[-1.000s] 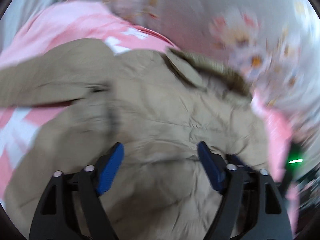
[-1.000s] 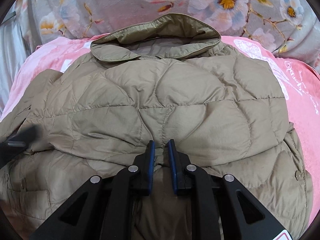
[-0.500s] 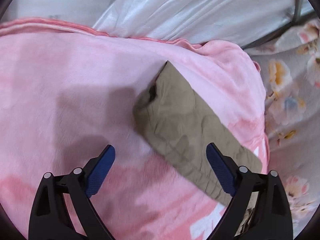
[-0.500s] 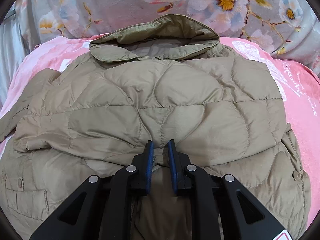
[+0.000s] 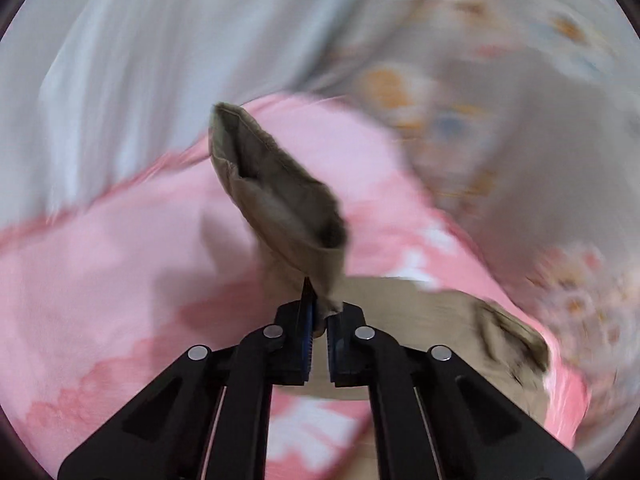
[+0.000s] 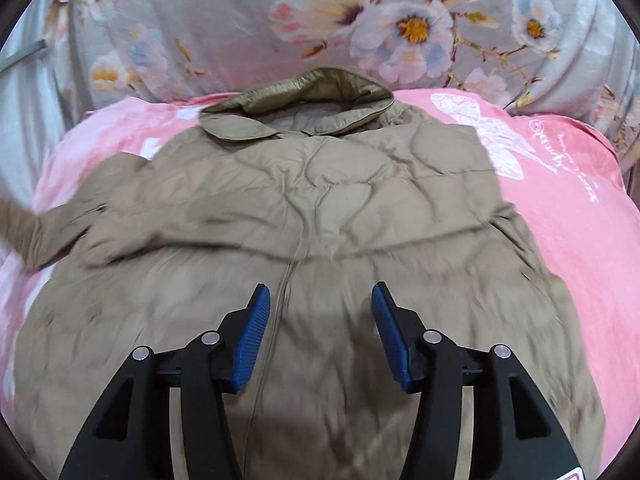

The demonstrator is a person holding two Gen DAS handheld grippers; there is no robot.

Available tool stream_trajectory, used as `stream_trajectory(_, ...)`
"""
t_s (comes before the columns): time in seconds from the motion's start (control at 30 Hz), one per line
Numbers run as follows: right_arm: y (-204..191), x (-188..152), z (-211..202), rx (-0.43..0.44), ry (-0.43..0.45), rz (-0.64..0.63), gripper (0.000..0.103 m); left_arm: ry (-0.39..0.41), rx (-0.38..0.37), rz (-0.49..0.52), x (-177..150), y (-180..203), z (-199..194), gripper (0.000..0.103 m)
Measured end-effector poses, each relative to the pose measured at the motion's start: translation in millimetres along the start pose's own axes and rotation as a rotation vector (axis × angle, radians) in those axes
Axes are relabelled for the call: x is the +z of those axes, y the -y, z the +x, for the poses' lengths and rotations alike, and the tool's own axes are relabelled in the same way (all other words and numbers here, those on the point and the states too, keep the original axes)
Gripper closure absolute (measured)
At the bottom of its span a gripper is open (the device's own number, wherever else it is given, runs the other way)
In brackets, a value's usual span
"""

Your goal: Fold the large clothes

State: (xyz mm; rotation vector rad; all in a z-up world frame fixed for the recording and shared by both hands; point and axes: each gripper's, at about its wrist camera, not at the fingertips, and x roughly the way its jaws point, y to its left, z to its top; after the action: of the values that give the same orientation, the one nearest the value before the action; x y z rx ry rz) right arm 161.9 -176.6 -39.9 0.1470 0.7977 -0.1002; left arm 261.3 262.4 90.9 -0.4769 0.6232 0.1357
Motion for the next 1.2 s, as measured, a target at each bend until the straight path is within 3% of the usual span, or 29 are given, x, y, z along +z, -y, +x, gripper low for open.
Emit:
stream_trajectory(0.1,13.1,-12.2,-16.3,-0.006,-0.013,0.026,0.044,0.008,-0.122,0.139,-10.9,82.5,-19.7,0.099)
stream_trajectory(0.23,35.4,-29.2,-30.2,-0.028,-0.031,0.069,0.044,-0.053,-0.307,0.287,-57.6,190.5,-29.9,0.099)
stream_trajectory(0.4,62.1,-44.6,-42.9,-0.044,-0.049,0.121,0.044,-0.213,-0.41,0.353,-129.3,272.0,0.5,0.099)
stream_trajectory(0.47,69.5,-49.8,-47.6,-0.06,-0.046,0.126,0.044,-0.273,-0.419,0.371,-158.1,290.7,14.1,0.098)
stream_trajectory(0.5,74.9,-51.6,-49.0,-0.069,-0.049,0.129,0.044,-0.311,-0.43,0.382,-173.6,300.6,23.1,0.096)
stream_trajectory(0.53,77.2,-53.0,-49.8,-0.074,-0.054,0.133,0.044,-0.347,-0.438,0.384,-185.4,306.6,29.8,0.083)
stream_trajectory(0.57,81.1,-53.8,-50.3,-0.077,-0.059,0.138,0.044,-0.388,-0.449,0.369,-196.3,307.2,34.8,0.056)
stream_trajectory(0.63,91.2,-54.1,-51.3,-0.079,-0.063,0.154,0.044,-0.443,-0.522,0.257,-209.1,294.3,38.8,0.043)
stream_trajectory(0.7,99.4,-50.5,-53.6,-0.075,-0.055,0.171,0.044,-0.443,-0.569,0.172,-205.2,266.0,31.1,0.032)
stream_trajectory(0.77,105.8,-42.5,-52.5,-0.058,-0.047,0.187,0.043,-0.387,-0.579,0.117,-192.8,235.5,22.9,0.018)
stream_trajectory(0.87,114.6,-22.3,-45.5,-0.007,-0.029,0.23,0.041,-0.3,-0.47,0.053,-167.9,193.1,27.9,0.015)
stream_trajectory(0.97,119.9,-1.6,-32.6,0.022,-0.019,0.27,0.041,-0.318,-0.359,-0.075,-143.4,138.7,60.7,0.015)
stream_trajectory(1.1,123.8,21.4,-6.6,0.038,-0.038,0.321,0.041,-0.377,-0.316,-0.257,-129.4,82.3,105.2,0.017)
stream_trajectory(1.2,124.5,30.8,19.0,0.071,-0.085,0.358,0.04,-0.396,-0.309,-0.319,-128.3,60.6,124.0,0.023)
